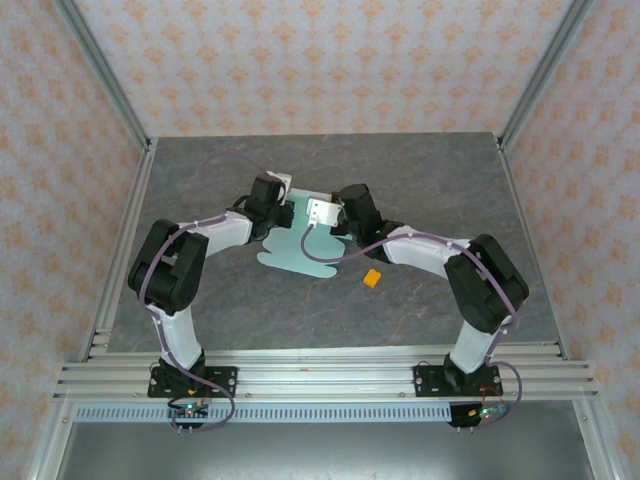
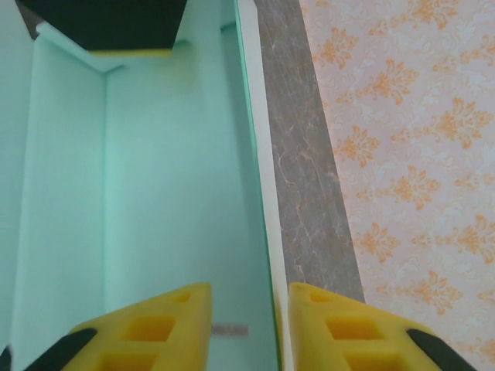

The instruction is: Fold the paper box

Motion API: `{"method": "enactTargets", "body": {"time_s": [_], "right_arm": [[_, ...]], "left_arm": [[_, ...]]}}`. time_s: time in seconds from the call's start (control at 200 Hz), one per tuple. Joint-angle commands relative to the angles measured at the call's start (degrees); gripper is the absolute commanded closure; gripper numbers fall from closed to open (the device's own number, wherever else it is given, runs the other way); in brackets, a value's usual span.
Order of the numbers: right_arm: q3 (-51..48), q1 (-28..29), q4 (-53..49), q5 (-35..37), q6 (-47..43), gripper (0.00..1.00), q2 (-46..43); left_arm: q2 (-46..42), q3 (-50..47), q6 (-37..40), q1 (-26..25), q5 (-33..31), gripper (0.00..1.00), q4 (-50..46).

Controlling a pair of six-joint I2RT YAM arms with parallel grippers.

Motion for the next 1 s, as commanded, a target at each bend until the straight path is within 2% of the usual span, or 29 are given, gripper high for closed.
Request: {"method": "enactTargets", "body": {"time_s": [0.0,0.125,0.165,0.23,0.5,0.601,0.701,0.796,0.996], "right_arm": [[1.17,0.14,-1.96,0.01,4.05,0.63,-3.00],[0.01,1.26,-2.43,-0.11,10.19,0.55,-6.04],[-0.13,1.58,-3.52,-0.78,13.51,0.46,-7.85],[0.31,2.07,-6.66,-1.27,19.63,0.39,-10.81],[10.58,1.84,-29.11,0.58,54.35,0.29,-17.95],[18.54,1.04,-38.48,0.88,66.11,0.27,-14.72],[28.82,0.12,-48.15,0.45,73.72,0.27,-8.40],[34.87,-1.57,-53.07,-0.69,77.58,0.28,-3.62],[42.91,-4.72,-58.30,-7.69,81.98,0.33,4.33]], "left_arm": [[-3.43,-1.03,-0.37,-0.18,-3.09,0.91,3.45],[-4.90,-1.71,-2.33,-0.27,-5.70,0.92,2.95],[-5.39,-2.17,-3.23,-0.34,-6.64,0.92,3.11],[-6.31,-2.81,-4.80,-0.36,-8.21,0.92,2.94],[-8.47,-3.98,-8.79,-1.66,-10.82,0.93,2.41],[-8.96,-4.18,-8.94,-2.40,-12.17,0.93,2.14],[-9.13,-4.58,-8.76,-2.90,-13.24,0.94,2.30],[-9.06,-4.49,-8.57,-3.24,-13.81,0.94,1.91],[-9.42,-4.55,-8.06,-3.84,-14.35,0.94,1.86]]}}
